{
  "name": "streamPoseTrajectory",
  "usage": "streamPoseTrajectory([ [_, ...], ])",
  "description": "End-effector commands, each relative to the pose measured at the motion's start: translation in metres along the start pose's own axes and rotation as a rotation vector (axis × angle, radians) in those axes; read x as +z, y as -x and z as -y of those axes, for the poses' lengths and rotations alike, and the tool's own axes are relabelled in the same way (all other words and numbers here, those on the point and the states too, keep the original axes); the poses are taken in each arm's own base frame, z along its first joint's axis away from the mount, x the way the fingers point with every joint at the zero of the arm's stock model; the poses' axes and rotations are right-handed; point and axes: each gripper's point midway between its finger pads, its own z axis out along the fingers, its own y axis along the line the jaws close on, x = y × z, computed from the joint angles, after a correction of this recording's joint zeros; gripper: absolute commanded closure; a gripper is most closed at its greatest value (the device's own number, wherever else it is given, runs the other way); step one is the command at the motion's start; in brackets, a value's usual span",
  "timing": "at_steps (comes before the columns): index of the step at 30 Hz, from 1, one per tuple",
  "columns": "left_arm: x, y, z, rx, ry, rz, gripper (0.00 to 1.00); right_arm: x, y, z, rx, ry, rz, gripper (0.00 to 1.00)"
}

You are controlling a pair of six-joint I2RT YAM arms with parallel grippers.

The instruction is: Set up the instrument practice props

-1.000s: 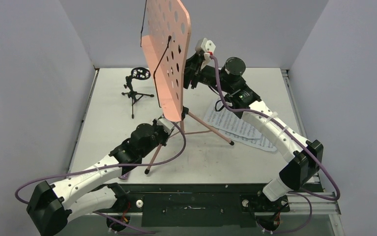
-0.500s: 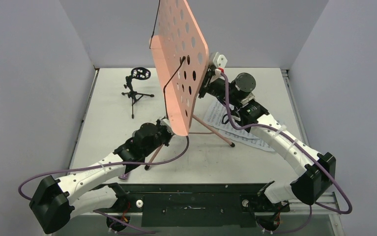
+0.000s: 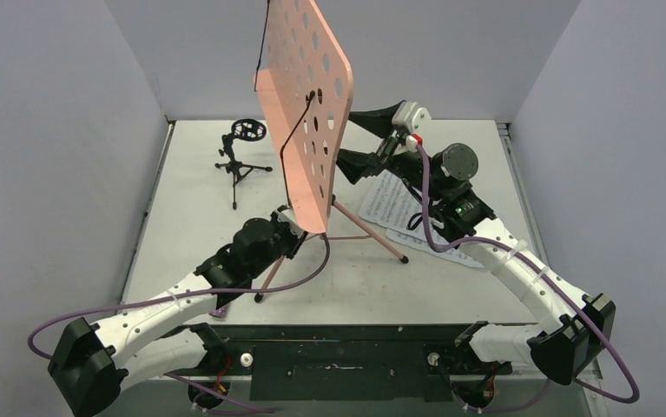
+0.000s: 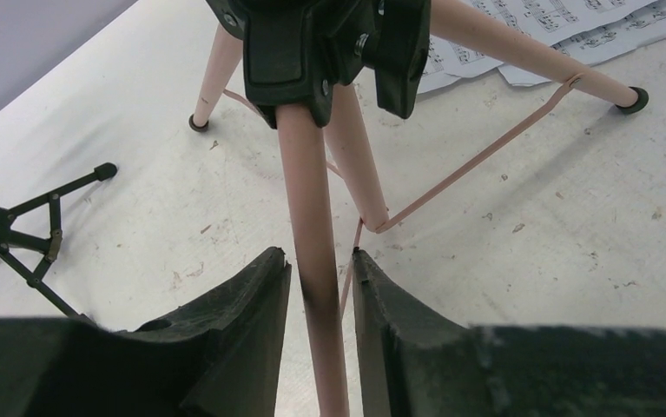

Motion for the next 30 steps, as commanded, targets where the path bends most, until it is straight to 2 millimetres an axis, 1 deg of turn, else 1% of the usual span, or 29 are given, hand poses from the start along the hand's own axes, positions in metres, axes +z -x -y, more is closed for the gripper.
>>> streamPoseTrajectory([
  [1,-0.009,0.015,-0.006,-0.016,0.016,0.041,0.63,-0.013,0.002,0.004,-0.033,-0.048,0.009,0.23],
  [6,-0.018,0.032,-0.003,-0.028,-0.014,0.114,0.43,-0.030,-0.020,0.012,-0.006,-0.123,-0.056,0.20],
  [7,-0.020,0.033,-0.002,-0.027,-0.025,0.124,0.39,-0.035,-0.025,0.015,0.026,-0.150,-0.069,0.20],
  [9,-0.022,0.035,0.000,-0.027,-0.040,0.137,0.35,-0.046,-0.041,0.024,0.101,-0.225,-0.110,0.19],
  [12,-0.022,0.034,0.002,-0.031,-0.048,0.135,0.33,-0.065,-0.067,0.046,0.238,-0.375,-0.182,0.18],
  [15,-0.021,0.032,0.001,-0.034,-0.038,0.126,0.32,-0.086,-0.099,0.066,0.350,-0.533,-0.278,0.17],
  [17,-0.020,0.030,-0.001,-0.038,-0.026,0.118,0.30,-0.100,-0.123,0.074,0.387,-0.617,-0.364,0.17],
  [19,-0.019,0.029,-0.003,-0.038,-0.015,0.114,0.28,-0.110,-0.145,0.078,0.416,-0.675,-0.440,0.17],
  [22,-0.017,0.028,-0.006,-0.035,0.007,0.107,0.26,-0.130,-0.188,0.081,0.485,-0.764,-0.590,0.18],
  [23,-0.017,0.029,-0.008,-0.034,0.014,0.107,0.25,-0.140,-0.207,0.082,0.519,-0.802,-0.649,0.20],
  [24,-0.017,0.029,-0.009,-0.034,0.021,0.106,0.24,-0.147,-0.219,0.081,0.539,-0.822,-0.694,0.23],
  [25,-0.017,0.030,-0.011,-0.035,0.028,0.107,0.24,-0.155,-0.237,0.079,0.566,-0.841,-0.753,0.28],
  [27,-0.017,0.030,-0.013,-0.036,0.039,0.107,0.23,-0.170,-0.263,0.074,0.603,-0.869,-0.849,0.36],
  [29,-0.018,0.030,-0.016,-0.038,0.052,0.106,0.21,-0.186,-0.285,0.067,0.644,-0.904,-0.940,0.40],
  [30,-0.018,0.030,-0.017,-0.039,0.060,0.106,0.21,-0.196,-0.295,0.064,0.670,-0.935,-0.984,0.40],
])
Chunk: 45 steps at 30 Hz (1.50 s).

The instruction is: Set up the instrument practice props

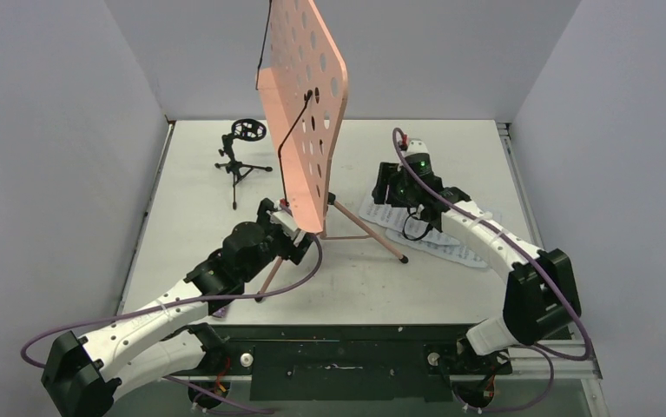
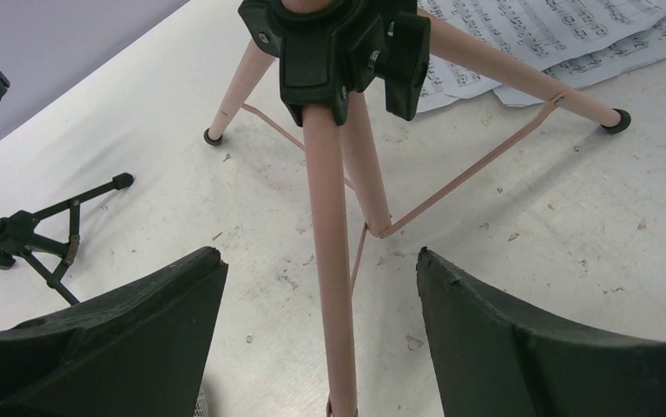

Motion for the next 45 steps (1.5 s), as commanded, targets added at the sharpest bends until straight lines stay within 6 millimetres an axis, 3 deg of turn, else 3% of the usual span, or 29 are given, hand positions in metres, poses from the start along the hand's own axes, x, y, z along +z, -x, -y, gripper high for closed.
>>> streamPoseTrajectory([
  [1,0.000,0.017,-0.013,-0.025,0.061,0.052,0.20,0.004,-0.042,0.033,0.107,-0.161,-0.181,0.40],
  [5,0.000,0.020,-0.019,-0.037,0.095,0.052,0.18,0.007,-0.076,0.068,0.189,-0.305,-0.262,0.42],
  [12,0.000,0.021,-0.027,-0.064,0.140,0.063,0.15,0.011,-0.101,0.121,0.263,-0.434,-0.300,0.40],
  [16,0.000,0.024,-0.030,-0.068,0.145,0.068,0.14,0.019,-0.109,0.152,0.320,-0.488,-0.317,0.41],
  [24,0.001,0.029,-0.036,-0.059,0.155,0.070,0.13,0.030,-0.113,0.192,0.391,-0.573,-0.322,0.43],
  [30,0.003,0.031,-0.035,-0.063,0.141,0.077,0.13,0.019,-0.118,0.241,0.468,-0.686,-0.304,0.45],
  [31,0.003,0.032,-0.035,-0.063,0.139,0.079,0.13,0.014,-0.118,0.256,0.499,-0.718,-0.292,0.45],
  [35,0.003,0.036,-0.033,-0.065,0.121,0.089,0.13,0.001,-0.108,0.294,0.567,-0.792,-0.241,0.45],
  [38,0.002,0.039,-0.033,-0.065,0.107,0.100,0.13,-0.004,-0.084,0.310,0.583,-0.805,-0.174,0.44],
  [41,0.001,0.041,-0.029,-0.069,0.077,0.110,0.14,-0.005,-0.050,0.310,0.566,-0.778,-0.088,0.42],
  [45,0.000,0.042,-0.023,-0.083,0.029,0.123,0.17,0.000,-0.017,0.288,0.529,-0.678,-0.035,0.37],
])
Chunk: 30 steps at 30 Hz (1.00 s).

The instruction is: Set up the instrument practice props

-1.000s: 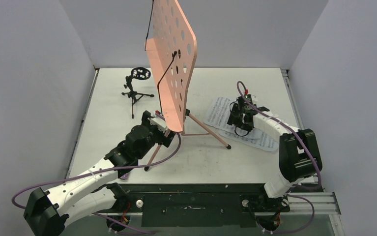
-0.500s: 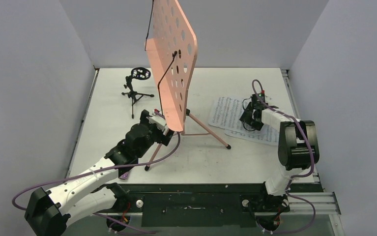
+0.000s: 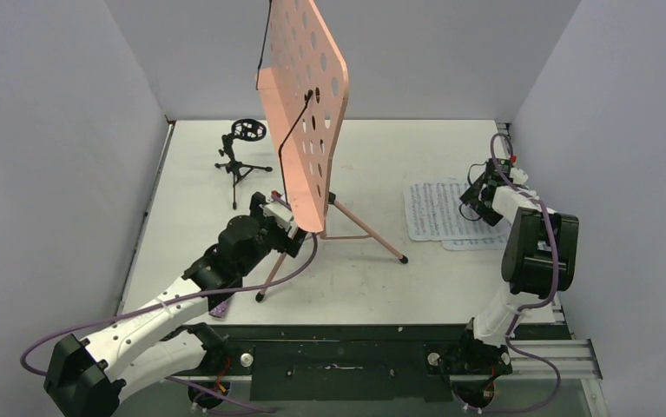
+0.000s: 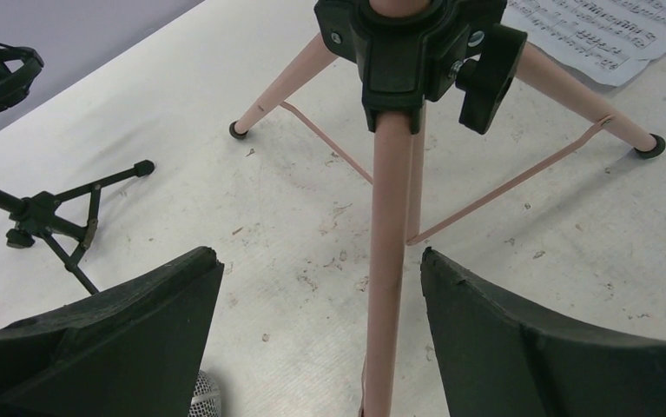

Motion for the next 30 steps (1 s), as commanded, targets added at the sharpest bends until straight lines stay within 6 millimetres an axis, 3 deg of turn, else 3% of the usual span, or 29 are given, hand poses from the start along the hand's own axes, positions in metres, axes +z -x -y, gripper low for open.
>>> streamPoseTrajectory([
  [1,-0.005,0.044,0.003,-0.049,-0.056,0.131,0.17,-0.036,0.035,-0.047,-0.045,0.146,0.103,0.34],
  [4,-0.006,0.045,0.005,-0.053,-0.084,0.140,0.18,-0.062,0.027,-0.078,-0.122,0.253,0.105,0.26],
  [8,-0.007,0.043,0.009,-0.051,-0.141,0.133,0.20,-0.117,-0.014,-0.143,-0.313,0.576,0.071,0.24],
  [10,-0.008,0.041,0.011,-0.053,-0.168,0.128,0.21,-0.146,-0.037,-0.164,-0.378,0.726,0.052,0.24],
  [14,-0.005,0.035,0.015,-0.067,-0.223,0.105,0.26,-0.204,-0.078,-0.186,-0.581,0.983,0.069,0.22],
  [17,-0.002,0.030,0.020,-0.084,-0.264,0.084,0.29,-0.240,-0.096,-0.186,-0.709,1.099,0.135,0.22],
  [19,0.000,0.027,0.023,-0.094,-0.281,0.070,0.31,-0.253,-0.108,-0.183,-0.778,1.141,0.149,0.22],
  [23,0.009,0.024,0.027,-0.107,-0.308,0.046,0.36,-0.259,-0.145,-0.178,-0.934,1.170,0.093,0.21],
  [27,0.019,0.021,0.026,-0.117,-0.296,0.018,0.40,-0.251,-0.177,-0.175,-1.041,1.145,0.016,0.18],
  [30,0.024,0.021,0.024,-0.122,-0.278,0.015,0.48,-0.242,-0.190,-0.176,-1.095,1.095,0.005,0.17],
])
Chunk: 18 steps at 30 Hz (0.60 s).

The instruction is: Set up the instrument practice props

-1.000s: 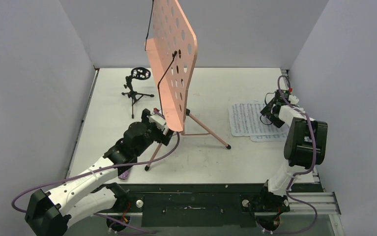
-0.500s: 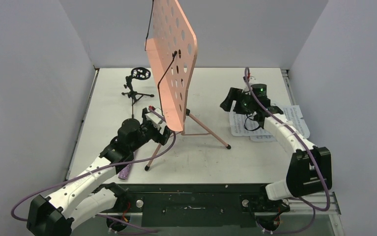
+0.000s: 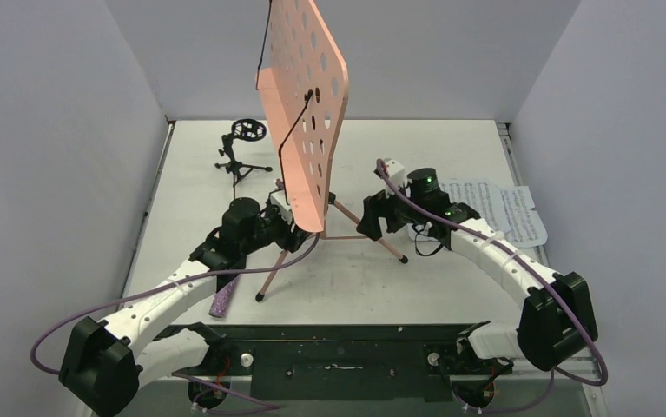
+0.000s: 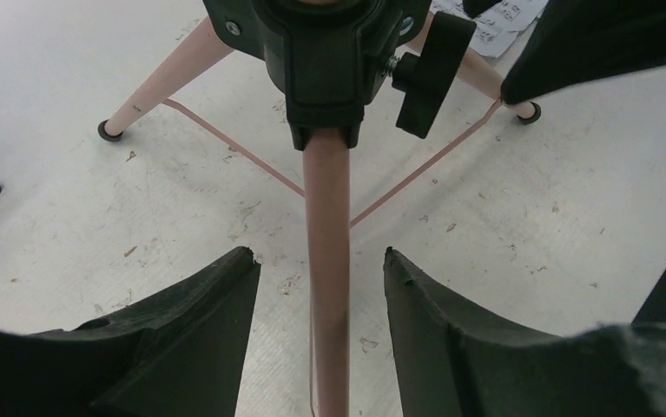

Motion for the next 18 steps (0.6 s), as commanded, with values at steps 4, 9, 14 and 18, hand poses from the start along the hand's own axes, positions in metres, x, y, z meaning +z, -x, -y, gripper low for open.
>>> streamPoseTrajectory([
  [4,0.007,0.035,-0.004,-0.003,0.006,0.083,0.58,0.021,-0.012,0.000,-0.084,-0.040,-0.083,0.17],
  [9,0.009,0.033,-0.004,-0.007,0.000,0.077,0.69,0.029,-0.003,0.016,-0.077,-0.122,-0.080,0.19],
  [14,0.010,0.031,-0.001,-0.001,-0.019,0.072,0.89,0.036,0.007,0.032,-0.061,-0.199,-0.072,0.21],
  [18,0.012,0.031,0.004,-0.003,-0.049,0.068,1.00,0.041,0.014,0.039,-0.062,-0.226,-0.063,0.21],
])
